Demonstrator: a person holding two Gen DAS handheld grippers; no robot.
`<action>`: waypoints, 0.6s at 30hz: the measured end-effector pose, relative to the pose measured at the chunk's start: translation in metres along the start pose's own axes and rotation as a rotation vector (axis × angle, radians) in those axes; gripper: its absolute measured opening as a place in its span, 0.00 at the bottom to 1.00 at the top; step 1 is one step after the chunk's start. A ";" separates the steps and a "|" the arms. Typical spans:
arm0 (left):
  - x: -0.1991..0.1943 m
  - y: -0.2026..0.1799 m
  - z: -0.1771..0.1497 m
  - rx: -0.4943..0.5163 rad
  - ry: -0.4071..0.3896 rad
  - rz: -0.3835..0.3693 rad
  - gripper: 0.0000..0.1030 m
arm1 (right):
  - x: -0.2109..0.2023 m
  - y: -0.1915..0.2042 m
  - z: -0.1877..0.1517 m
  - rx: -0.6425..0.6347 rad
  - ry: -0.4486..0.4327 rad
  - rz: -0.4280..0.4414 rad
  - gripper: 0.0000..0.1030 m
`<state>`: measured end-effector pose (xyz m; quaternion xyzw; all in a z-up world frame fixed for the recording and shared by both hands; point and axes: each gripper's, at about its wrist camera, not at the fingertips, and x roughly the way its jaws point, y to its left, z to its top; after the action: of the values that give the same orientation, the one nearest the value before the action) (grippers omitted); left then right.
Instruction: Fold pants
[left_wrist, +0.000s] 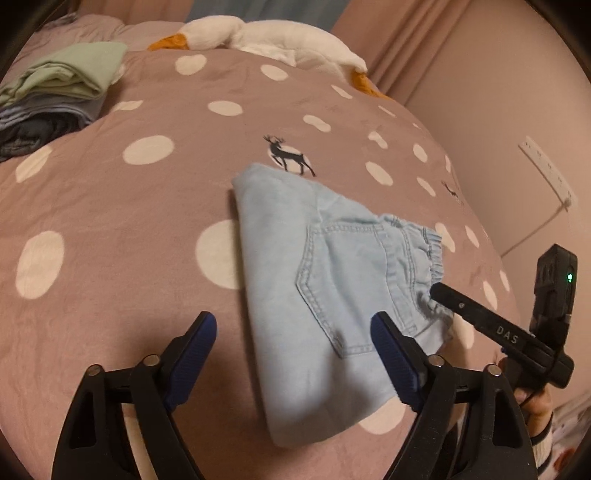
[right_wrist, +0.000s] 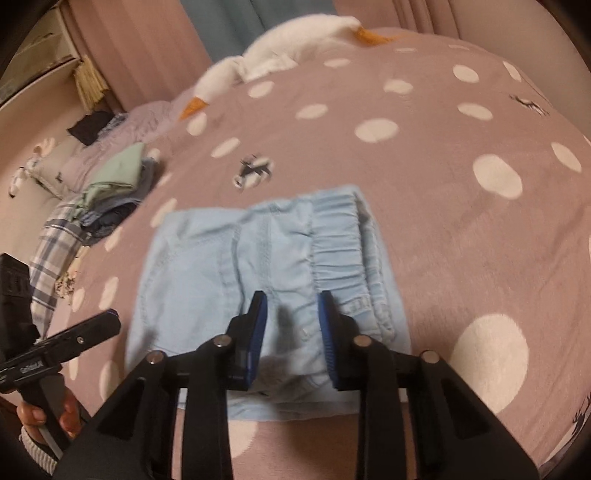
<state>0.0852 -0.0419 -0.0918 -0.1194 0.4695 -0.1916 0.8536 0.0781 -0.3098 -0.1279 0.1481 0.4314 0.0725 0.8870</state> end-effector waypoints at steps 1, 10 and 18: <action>0.005 -0.001 -0.001 0.005 0.013 -0.003 0.78 | 0.000 -0.001 -0.001 0.001 0.003 -0.002 0.21; 0.036 0.010 -0.016 -0.017 0.127 0.006 0.72 | 0.002 -0.005 -0.005 0.030 0.017 0.013 0.18; 0.027 0.009 -0.017 -0.004 0.114 0.010 0.72 | -0.011 0.016 -0.007 -0.052 -0.034 -0.004 0.26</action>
<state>0.0859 -0.0463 -0.1246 -0.1076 0.5184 -0.1931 0.8261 0.0659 -0.2957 -0.1188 0.1252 0.4145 0.0794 0.8979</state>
